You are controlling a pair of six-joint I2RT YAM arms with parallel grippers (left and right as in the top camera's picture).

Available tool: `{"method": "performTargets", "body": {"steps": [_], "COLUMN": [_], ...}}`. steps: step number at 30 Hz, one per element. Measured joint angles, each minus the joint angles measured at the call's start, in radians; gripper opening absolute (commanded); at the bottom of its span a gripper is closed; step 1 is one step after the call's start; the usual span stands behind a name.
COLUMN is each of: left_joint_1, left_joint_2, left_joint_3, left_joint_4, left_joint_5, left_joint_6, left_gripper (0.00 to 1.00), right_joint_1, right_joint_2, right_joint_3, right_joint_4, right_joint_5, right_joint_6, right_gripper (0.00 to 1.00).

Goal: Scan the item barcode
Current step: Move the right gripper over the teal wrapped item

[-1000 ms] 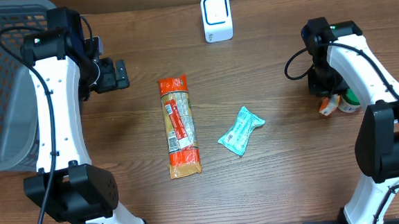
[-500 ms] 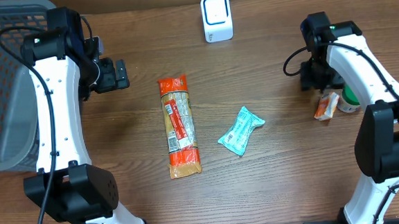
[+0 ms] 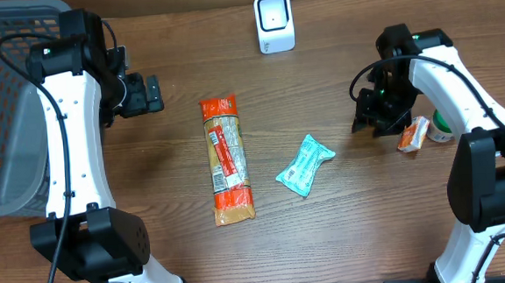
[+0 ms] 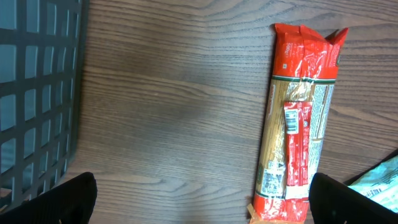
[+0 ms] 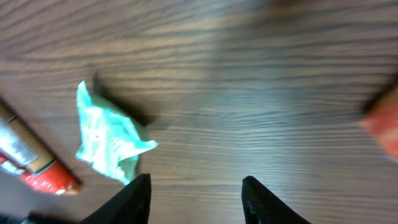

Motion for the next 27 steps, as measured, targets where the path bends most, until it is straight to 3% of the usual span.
{"method": "performTargets", "body": {"steps": [9, 15, 21, 27], "left_joint_1": [0.000, 0.000, 0.000, 0.000], "left_joint_2": [0.000, 0.000, 0.000, 0.000], "left_joint_3": [0.000, 0.000, 0.000, 0.000], "left_joint_4": [0.000, 0.000, 0.000, 0.000], "left_joint_5": [0.000, 0.000, 0.000, 0.000], "left_joint_6": [0.000, 0.000, 0.000, 0.000], "left_gripper": [1.00, 0.99, 1.00, 0.99], "right_joint_1": [0.021, 0.133, 0.195, 0.195], "right_joint_2": [-0.106, -0.124, -0.146, -0.220], "right_joint_3": [-0.338, -0.504, -0.519, -0.524], "right_joint_4": [0.321, 0.564, 0.607, 0.602], "right_joint_5": [-0.142, -0.153, -0.099, -0.036], "right_joint_6": [0.092, 0.201, 0.319, 0.348], "right_gripper": [0.49, 0.49, 0.49, 0.49]}}
